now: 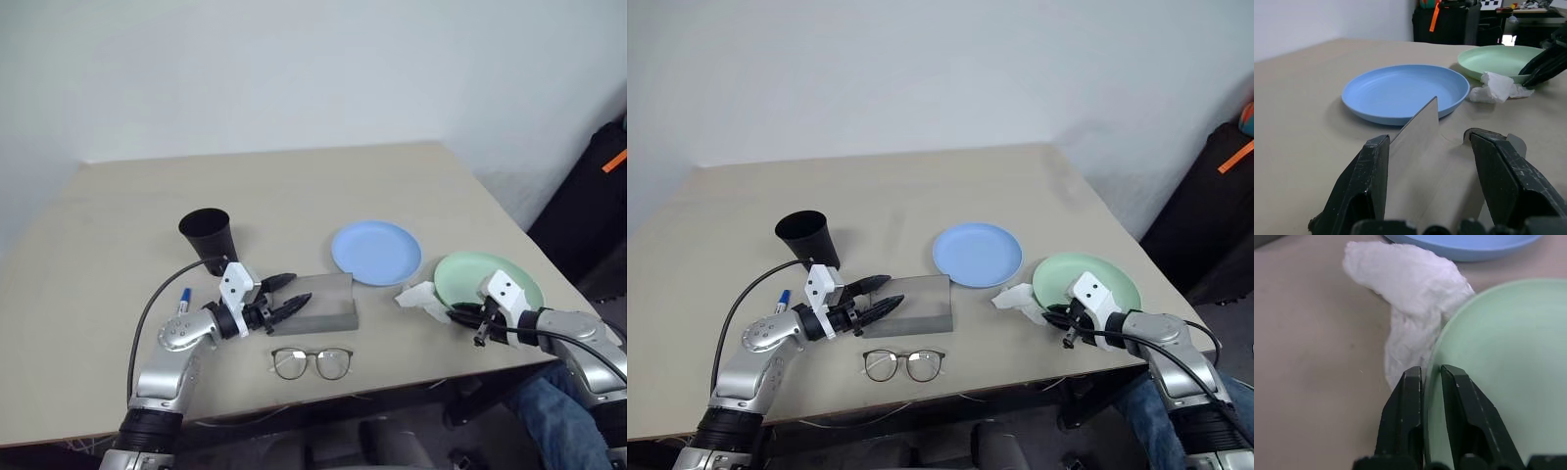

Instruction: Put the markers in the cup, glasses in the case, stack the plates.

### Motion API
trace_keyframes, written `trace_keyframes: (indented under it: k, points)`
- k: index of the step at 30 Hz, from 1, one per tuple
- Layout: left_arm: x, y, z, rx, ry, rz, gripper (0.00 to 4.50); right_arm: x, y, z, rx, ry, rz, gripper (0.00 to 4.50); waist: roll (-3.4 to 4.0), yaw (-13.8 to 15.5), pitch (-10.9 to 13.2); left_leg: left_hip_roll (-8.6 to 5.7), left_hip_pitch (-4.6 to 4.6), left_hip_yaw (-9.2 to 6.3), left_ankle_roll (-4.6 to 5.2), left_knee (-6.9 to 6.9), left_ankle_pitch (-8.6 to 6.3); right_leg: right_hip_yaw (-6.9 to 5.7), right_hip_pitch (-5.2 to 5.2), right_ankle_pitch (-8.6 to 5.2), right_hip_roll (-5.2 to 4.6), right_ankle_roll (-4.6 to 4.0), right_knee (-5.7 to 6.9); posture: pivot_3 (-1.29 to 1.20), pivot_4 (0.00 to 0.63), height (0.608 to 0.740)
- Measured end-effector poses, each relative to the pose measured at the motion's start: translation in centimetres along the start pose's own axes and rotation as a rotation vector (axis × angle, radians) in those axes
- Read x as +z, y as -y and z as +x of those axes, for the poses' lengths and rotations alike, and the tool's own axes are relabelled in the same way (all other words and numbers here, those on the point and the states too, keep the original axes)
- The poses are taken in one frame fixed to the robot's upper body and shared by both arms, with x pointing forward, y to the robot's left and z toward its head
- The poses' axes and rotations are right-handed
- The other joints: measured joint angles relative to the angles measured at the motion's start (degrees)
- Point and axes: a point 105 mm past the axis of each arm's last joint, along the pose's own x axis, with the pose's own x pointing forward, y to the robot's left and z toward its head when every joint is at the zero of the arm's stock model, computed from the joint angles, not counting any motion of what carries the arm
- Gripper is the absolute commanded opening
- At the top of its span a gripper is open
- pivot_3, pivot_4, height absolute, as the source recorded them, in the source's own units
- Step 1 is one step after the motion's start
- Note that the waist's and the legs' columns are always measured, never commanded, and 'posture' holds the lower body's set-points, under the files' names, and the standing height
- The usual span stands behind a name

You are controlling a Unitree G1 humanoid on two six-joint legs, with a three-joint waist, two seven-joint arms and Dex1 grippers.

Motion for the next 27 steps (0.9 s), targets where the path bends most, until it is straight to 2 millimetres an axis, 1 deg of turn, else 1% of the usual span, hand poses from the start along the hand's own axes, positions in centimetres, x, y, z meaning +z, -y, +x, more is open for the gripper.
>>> trace_keyframes:
  k: [9, 12, 17, 23, 26, 27]
  points:
    - [0.3, -0.1, 0.2, -0.002, 0.004, 0.012, 2.70, 0.0, 0.4, -0.1, -0.004, -0.001, -0.019, 0.74, 0.01, 0.1, 0.0, -0.01, -0.02, -0.04, 0.00, -0.03, 0.00, -0.02, -0.01, 0.00, 0.01, 0.00, -0.01, 0.00, 0.000, 0.740]
    - [0.3, -0.1, 0.2, -0.001, 0.005, 0.013, 2.70, 0.4, 0.8, -0.2, -0.014, 0.007, -0.038, 0.74, 0.01, 0.0, 0.0, -0.01, -0.02, -0.02, 0.00, -0.02, 0.00, 0.00, -0.01, 0.00, 0.00, 0.00, -0.01, 0.00, 0.000, 0.740]
    - [0.2, -0.1, 0.3, 0.000, 0.007, 0.015, 2.70, 1.3, 2.4, -0.2, -0.078, 0.022, -0.081, 0.74, 0.01, 0.1, 0.0, -0.01, -0.01, -0.03, 0.00, -0.03, 0.00, -0.01, -0.01, 0.00, 0.01, 0.00, 0.00, 0.00, 0.000, 0.740]
    - [0.2, -0.2, 0.4, -0.001, 0.005, 0.020, 2.70, 1.4, 3.5, -0.1, -0.131, 0.037, -0.096, 0.74, 0.02, 0.0, 0.0, -0.03, -0.04, -0.02, 0.01, -0.04, 0.00, 0.02, -0.02, 0.00, 0.01, 0.00, -0.01, 0.00, 0.000, 0.740]
    - [0.2, -0.3, 0.5, 0.000, 0.000, 0.029, 2.70, 1.4, 3.8, 0.0, -0.141, 0.037, -0.109, 0.15, 0.02, 0.1, 0.0, -0.03, -0.03, -0.04, 0.01, -0.03, 0.01, 0.01, -0.01, 0.00, 0.01, 0.00, 0.00, 0.00, 0.000, 0.740]
    - [0.2, -0.3, 0.5, 0.000, 0.001, 0.030, 2.70, 1.2, 3.9, 0.0, -0.146, 0.029, -0.106, 0.01, 0.02, 0.1, 0.0, -0.03, -0.03, -0.04, 0.01, -0.03, 0.01, 0.01, -0.01, 0.00, 0.01, 0.00, 0.00, 0.00, 0.000, 0.740]
